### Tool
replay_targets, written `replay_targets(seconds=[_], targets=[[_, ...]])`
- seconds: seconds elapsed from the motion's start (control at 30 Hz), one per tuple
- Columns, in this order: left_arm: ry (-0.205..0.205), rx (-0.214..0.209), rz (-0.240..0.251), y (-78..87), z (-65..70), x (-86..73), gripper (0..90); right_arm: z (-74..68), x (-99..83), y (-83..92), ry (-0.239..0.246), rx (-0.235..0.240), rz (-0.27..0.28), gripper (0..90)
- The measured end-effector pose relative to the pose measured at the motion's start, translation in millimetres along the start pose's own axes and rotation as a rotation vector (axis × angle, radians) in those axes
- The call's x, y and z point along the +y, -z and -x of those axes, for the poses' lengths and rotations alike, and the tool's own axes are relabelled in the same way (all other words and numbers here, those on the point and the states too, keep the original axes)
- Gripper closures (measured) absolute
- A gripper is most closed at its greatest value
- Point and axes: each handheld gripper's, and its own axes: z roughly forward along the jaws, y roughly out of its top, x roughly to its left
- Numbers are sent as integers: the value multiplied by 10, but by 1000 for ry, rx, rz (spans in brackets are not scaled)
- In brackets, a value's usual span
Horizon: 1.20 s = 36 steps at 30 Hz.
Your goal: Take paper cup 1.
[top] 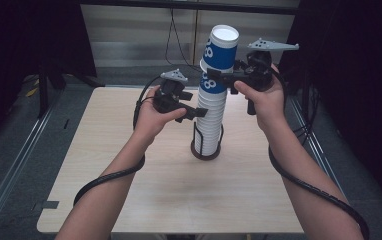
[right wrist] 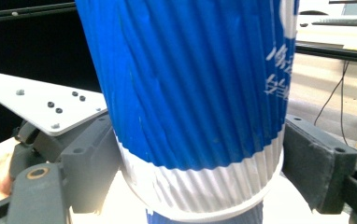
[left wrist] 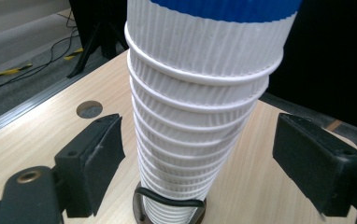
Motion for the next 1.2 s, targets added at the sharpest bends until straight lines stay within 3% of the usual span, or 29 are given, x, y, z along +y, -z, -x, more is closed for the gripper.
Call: replay_targets(seconds=[0.53,0.97,1.2], targets=[[-1,-19,-35,-7,21,-150,163,18,71,222,18,8,26,179],[-14,-34,-62,71,27,-281,163,123,-87,598,8,-4,53,179],[-17,-40,-59,104,46,-318,163,165,-187,709,7,-3,48,180]])
